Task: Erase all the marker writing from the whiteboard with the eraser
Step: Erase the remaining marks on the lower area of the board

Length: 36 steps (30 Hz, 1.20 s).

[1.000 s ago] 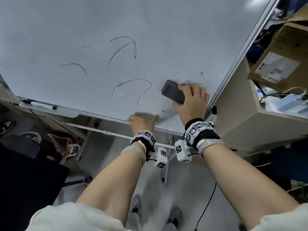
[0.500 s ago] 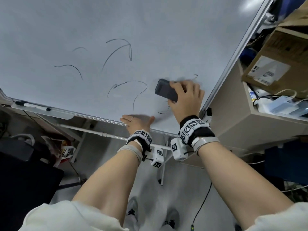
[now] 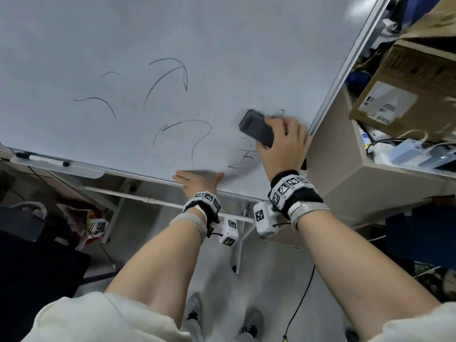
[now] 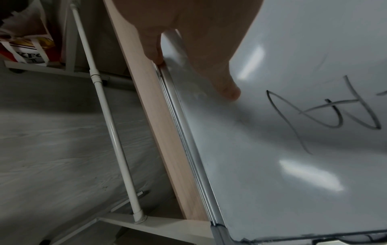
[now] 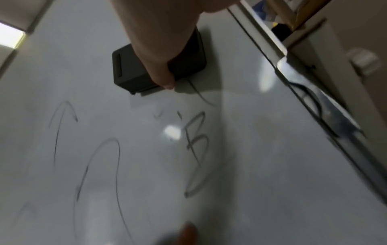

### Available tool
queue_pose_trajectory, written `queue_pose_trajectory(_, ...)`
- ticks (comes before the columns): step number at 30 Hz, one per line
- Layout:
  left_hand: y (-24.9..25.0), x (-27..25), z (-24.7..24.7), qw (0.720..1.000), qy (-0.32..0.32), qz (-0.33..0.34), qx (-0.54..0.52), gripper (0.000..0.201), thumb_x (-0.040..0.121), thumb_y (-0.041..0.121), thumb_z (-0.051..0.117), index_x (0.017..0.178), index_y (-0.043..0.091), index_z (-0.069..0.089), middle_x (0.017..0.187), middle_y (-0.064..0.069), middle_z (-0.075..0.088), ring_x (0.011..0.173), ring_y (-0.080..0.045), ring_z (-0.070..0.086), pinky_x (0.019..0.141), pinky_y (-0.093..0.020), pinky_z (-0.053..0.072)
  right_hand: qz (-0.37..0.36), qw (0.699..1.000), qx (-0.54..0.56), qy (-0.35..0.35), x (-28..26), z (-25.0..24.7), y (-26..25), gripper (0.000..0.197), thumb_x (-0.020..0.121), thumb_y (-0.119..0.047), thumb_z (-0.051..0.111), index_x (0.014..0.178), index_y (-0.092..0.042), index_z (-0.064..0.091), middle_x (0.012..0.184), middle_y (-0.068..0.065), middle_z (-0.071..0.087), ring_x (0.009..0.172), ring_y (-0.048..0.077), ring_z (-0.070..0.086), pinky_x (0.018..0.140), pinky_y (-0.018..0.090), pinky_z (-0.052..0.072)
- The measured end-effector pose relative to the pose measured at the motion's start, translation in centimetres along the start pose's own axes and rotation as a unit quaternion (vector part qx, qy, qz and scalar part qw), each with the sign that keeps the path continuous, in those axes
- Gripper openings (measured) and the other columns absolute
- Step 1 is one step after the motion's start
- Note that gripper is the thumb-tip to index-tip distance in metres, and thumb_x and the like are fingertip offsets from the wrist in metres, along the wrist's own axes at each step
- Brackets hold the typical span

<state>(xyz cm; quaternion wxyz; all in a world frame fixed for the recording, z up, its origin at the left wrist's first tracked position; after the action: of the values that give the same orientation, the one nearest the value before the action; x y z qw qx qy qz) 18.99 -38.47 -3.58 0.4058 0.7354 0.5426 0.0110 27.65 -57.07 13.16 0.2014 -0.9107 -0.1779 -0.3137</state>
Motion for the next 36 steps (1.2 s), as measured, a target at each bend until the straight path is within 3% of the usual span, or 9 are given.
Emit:
queue_pose_trajectory(5, 0.0, 0.1, 0.3, 1.000, 0.006, -0.008, -0.002, 0.141, 0.066, 0.061, 0.081, 0.154, -0.004, -0.008, 0.163, -0.021, 0.000, 0.142, -0.038, 0.036, 0.113, -0.044, 0.037, 0.083, 0.990, 0.023, 0.115, 4.0, -3.5, 2.2, 0.050, 0.067, -0.032, 0.079, 0.113, -0.022, 0.062, 0.118, 0.006, 0.060, 0.104, 0.030, 0.054, 0.079, 0.039, 0.042)
queue_pose_trajectory(9, -0.2, 0.2, 0.4, 1.000, 0.006, -0.003, 0.006, 0.142, 0.066, 0.062, 0.081, 0.154, -0.005, -0.009, 0.163, -0.021, 0.000, 0.144, -0.038, 0.032, 0.113, -0.045, 0.037, 0.078, 0.995, 0.017, 0.054, 1.4, -1.4, 2.3, 0.049, 0.067, -0.032, 0.081, 0.110, -0.021, 0.060, 0.114, 0.008, 0.059, 0.102, 0.032, 0.053, 0.082, 0.041, 0.042)
queue_pose_trajectory(12, -0.3, 0.4, 0.3, 1.000, 0.004, -0.012, 0.010, 0.142, 0.066, 0.063, 0.080, 0.154, -0.003, -0.009, 0.164, -0.019, -0.001, 0.143, -0.037, 0.034, 0.113, -0.044, 0.038, 0.017, 1.000, -0.004, -0.007, -1.1, 0.3, 1.2, 0.047, 0.066, -0.028, 0.080, 0.108, -0.022, 0.062, 0.110, 0.007, 0.059, 0.100, 0.032, 0.053, 0.085, 0.043, 0.039)
queue_pose_trajectory(18, 0.2, -0.2, -0.2, 1.000, -0.015, -0.015, -0.002, 0.138, 0.069, 0.059, 0.080, 0.155, -0.002, -0.009, 0.164, -0.017, -0.004, 0.139, -0.040, 0.039, 0.112, -0.044, 0.038, 0.035, 0.998, 0.010, 0.046, 2.3, -1.4, 0.6, 0.048, 0.065, -0.032, 0.076, 0.110, -0.025, 0.061, 0.110, 0.005, 0.058, 0.101, 0.030, 0.054, 0.086, 0.043, 0.040)
queue_pose_trajectory(24, -1.0, -0.2, -1.2, 1.000, -0.006, 0.013, -0.012, 0.122, 0.080, 0.060, 0.071, 0.156, 0.000, -0.003, 0.165, -0.014, 0.004, 0.135, -0.039, 0.045, 0.107, -0.042, 0.041, -0.014, 0.997, -0.001, -0.081, -2.7, 3.0, -0.7, 0.054, 0.063, -0.032, 0.083, 0.113, -0.028, 0.063, 0.106, 0.009, 0.056, 0.097, 0.032, 0.052, 0.083, 0.041, 0.036)
queue_pose_trajectory(27, -1.3, 0.2, -2.2, 1.000, 0.002, 0.005, -0.015, 0.116, 0.084, 0.064, 0.063, 0.157, 0.000, -0.001, 0.163, -0.015, 0.009, 0.130, -0.038, 0.050, 0.102, -0.041, 0.044, -0.086, 0.983, -0.031, -0.158, -6.0, 5.4, -1.5, 0.056, 0.059, -0.027, 0.088, 0.109, -0.027, 0.063, 0.106, 0.009, 0.055, 0.097, 0.033, 0.051, 0.081, 0.042, 0.037)
queue_pose_trajectory(29, -1.3, 0.3, -2.5, 1.000, -0.009, 0.007, -0.007, 0.116, 0.085, 0.066, 0.061, 0.157, 0.001, -0.002, 0.162, -0.015, 0.009, 0.128, -0.038, 0.052, 0.099, -0.040, 0.045, -0.093, 0.976, -0.042, -0.190, -7.4, 5.9, -1.6, 0.057, 0.058, -0.028, 0.090, 0.108, -0.027, 0.063, 0.106, 0.009, 0.055, 0.097, 0.032, 0.051, 0.081, 0.042, 0.037)
queue_pose_trajectory(31, -1.2, 0.2, -2.8, 1.000, -0.016, 0.010, 0.003, 0.117, 0.084, 0.068, 0.060, 0.157, 0.001, -0.003, 0.162, -0.016, 0.008, 0.127, -0.038, 0.053, 0.097, -0.040, 0.046, -0.081, 0.979, -0.042, -0.180, -6.5, 5.3, -1.7, 0.055, 0.057, -0.027, 0.090, 0.106, -0.028, 0.064, 0.105, 0.008, 0.056, 0.096, 0.032, 0.051, 0.081, 0.041, 0.035)
queue_pose_trajectory(36, -0.7, -0.4, -2.5, 0.999, -0.033, -0.002, 0.003, 0.119, 0.084, 0.069, 0.059, 0.156, 0.001, -0.006, 0.164, -0.014, 0.003, 0.128, -0.037, 0.053, 0.096, -0.040, 0.047, -0.020, 0.999, -0.013, -0.039, -0.4, 0.8, -0.9, 0.053, 0.060, -0.028, 0.080, 0.110, -0.030, 0.063, 0.107, 0.005, 0.058, 0.097, 0.031, 0.053, 0.083, 0.041, 0.037)
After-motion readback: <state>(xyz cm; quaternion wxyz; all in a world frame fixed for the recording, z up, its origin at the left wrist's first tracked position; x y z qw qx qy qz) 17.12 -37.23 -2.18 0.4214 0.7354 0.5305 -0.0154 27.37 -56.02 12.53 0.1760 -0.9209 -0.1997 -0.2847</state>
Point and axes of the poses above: each hand's wrist, its own x-axis towards the middle knuckle, its own z-axis out of the palm, y = z × x, the point moved 5 cm from there along x, towards the middle knuckle
